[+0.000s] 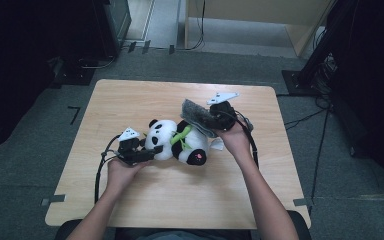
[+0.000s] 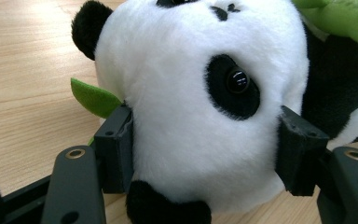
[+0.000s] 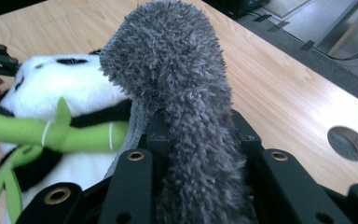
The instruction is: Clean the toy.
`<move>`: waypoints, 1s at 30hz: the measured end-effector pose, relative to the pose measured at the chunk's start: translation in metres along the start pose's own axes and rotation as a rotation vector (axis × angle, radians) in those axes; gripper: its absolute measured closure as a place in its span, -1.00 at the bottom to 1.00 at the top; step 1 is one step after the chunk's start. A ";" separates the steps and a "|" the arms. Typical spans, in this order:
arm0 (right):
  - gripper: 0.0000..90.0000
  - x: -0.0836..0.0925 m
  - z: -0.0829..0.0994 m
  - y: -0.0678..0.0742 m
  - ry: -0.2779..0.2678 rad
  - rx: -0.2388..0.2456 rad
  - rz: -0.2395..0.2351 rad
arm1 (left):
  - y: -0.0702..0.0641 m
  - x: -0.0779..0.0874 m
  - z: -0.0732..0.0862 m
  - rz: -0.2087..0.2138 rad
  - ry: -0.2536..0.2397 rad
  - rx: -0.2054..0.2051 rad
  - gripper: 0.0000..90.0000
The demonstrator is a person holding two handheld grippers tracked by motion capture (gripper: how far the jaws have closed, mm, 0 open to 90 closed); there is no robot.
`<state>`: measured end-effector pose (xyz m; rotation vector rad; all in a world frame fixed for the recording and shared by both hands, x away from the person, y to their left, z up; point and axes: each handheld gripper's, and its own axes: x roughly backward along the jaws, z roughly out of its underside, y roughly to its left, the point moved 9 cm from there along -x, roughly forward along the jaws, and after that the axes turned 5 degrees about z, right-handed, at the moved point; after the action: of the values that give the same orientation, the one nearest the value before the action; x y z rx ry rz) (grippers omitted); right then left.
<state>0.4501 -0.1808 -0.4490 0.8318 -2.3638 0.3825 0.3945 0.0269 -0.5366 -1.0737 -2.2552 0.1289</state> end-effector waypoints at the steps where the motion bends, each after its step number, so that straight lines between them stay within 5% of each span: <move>1: 0.51 0.001 0.003 -0.001 0.004 -0.006 0.002 | 0.000 0.000 0.000 0.000 0.000 0.001 -0.27; 20: 0.57 0.020 0.036 -0.029 0.081 -0.090 0.054 | 0.000 -0.001 0.000 0.001 0.000 0.007 -0.35; 25: 0.57 0.028 0.023 -0.026 0.032 -0.094 0.039 | 0.000 -0.001 0.000 0.007 -0.003 0.005 -0.39; 30: 0.57 0.033 -0.005 -0.009 -0.020 -0.063 0.012 | -0.001 0.000 0.001 0.017 -0.009 0.001 -0.48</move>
<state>0.4376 -0.2004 -0.4239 0.7963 -2.3869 0.3046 0.3938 0.0264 -0.5371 -1.0944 -2.2540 0.1430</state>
